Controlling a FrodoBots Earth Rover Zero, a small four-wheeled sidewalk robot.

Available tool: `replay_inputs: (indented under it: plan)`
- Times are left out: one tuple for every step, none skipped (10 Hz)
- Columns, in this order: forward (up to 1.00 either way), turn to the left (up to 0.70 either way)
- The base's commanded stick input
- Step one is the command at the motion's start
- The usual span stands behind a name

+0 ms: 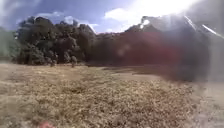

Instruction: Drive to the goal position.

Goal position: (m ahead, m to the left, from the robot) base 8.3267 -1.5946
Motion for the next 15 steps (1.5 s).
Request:
replay_inputs:
  plan:
    - [0.7, 0.0]
    - [0.7, 0.0]
    - [0.7, 0.0]
    - [0.7, 0.0]
    - [0.7, 0.0]
    - [0.7, 0.0]
    - [0.7, 0.0]
    - [0.7, 0.0]
    - [0.7, 0.0]
    - [0.7, 0.0]
    - [0.7, 0.0]
    - [0.7, 0.0]
    - [0.7, 0.1]
    - [0.7, 0.33]
    - [0.7, 0.35]
